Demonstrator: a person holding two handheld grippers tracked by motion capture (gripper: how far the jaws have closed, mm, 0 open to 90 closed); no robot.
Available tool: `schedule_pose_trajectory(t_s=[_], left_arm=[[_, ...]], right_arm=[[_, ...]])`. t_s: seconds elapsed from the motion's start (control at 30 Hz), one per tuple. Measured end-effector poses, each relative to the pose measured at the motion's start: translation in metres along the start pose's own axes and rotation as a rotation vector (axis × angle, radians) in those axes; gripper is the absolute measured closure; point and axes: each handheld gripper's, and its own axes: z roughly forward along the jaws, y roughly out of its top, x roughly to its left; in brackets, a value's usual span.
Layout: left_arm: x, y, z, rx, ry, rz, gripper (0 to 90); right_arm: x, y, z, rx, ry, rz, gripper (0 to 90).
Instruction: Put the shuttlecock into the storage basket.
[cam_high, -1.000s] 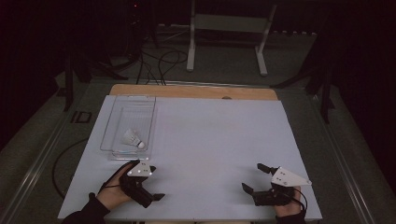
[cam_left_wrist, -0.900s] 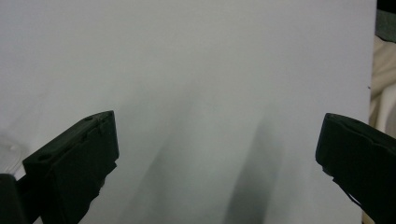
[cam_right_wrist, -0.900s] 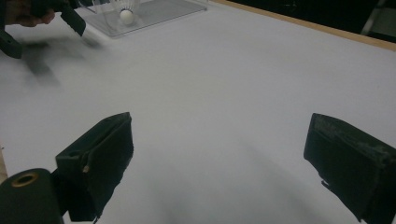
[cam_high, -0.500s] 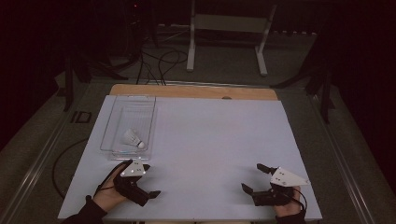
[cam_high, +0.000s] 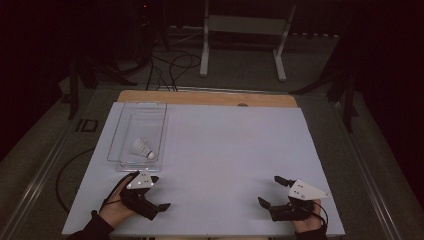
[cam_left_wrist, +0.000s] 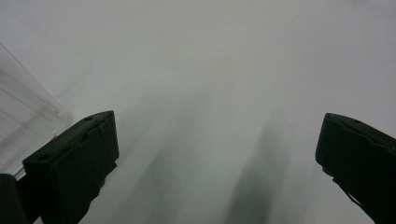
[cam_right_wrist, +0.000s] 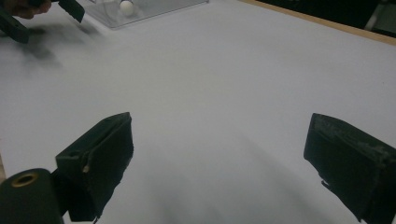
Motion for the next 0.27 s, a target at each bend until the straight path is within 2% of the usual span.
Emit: schedule_pose_trajectory(t_s=[0.27], left_arm=[[-0.0015, 0.0008, 0.0011, 0.002, -0.007, 0.000, 0.2]], right_arm=[[-0.0007, -0.0001, -0.0001, 0.002, -0.002, -0.001, 8.0]])
